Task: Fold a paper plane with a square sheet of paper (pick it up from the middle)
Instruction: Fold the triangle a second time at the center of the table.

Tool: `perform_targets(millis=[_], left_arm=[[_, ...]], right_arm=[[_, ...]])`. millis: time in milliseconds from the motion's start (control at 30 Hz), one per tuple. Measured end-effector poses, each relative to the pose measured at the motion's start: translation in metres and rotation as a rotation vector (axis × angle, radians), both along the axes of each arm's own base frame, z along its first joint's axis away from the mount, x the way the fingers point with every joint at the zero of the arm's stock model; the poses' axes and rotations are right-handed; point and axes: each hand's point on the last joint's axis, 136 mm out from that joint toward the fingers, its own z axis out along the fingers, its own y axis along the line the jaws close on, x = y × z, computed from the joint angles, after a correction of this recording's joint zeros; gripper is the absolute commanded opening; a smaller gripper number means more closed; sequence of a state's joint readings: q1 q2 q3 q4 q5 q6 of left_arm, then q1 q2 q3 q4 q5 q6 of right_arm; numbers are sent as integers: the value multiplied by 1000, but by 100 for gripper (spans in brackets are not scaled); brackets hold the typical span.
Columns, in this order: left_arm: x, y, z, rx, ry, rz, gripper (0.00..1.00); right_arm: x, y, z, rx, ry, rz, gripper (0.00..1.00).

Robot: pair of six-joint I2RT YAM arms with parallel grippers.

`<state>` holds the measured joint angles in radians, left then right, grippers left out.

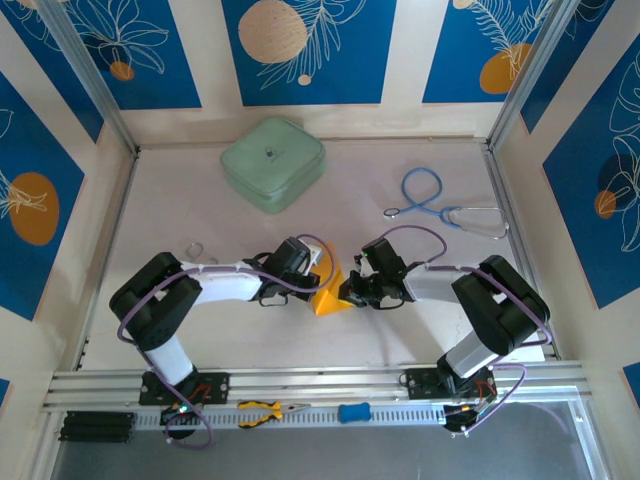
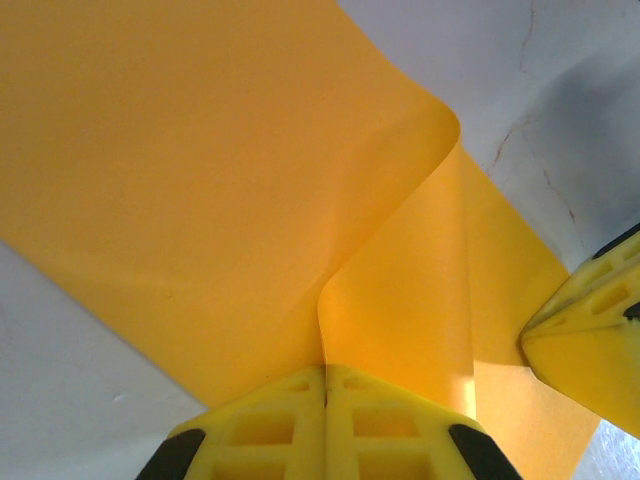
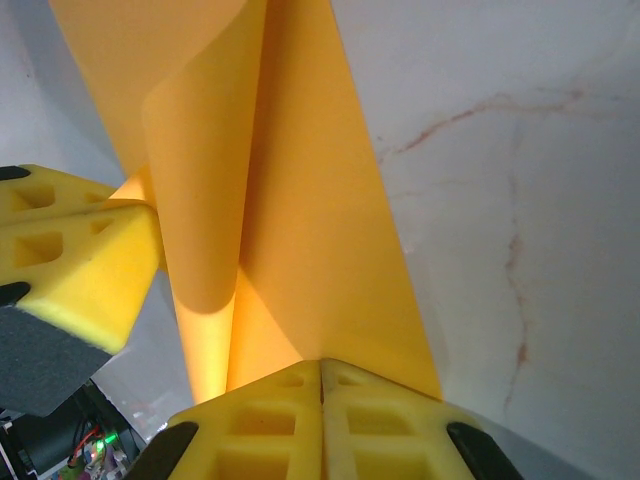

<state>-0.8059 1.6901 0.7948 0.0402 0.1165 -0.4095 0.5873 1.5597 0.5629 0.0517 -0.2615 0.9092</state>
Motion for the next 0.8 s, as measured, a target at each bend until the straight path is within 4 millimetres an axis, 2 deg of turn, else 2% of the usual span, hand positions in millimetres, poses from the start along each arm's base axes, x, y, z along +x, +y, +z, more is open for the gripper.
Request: perform_targets(millis=[800], left_arm=[[1, 0, 0, 2, -10, -2, 0]], right_arm=[[-1, -1, 0, -6, 1, 2, 9]])
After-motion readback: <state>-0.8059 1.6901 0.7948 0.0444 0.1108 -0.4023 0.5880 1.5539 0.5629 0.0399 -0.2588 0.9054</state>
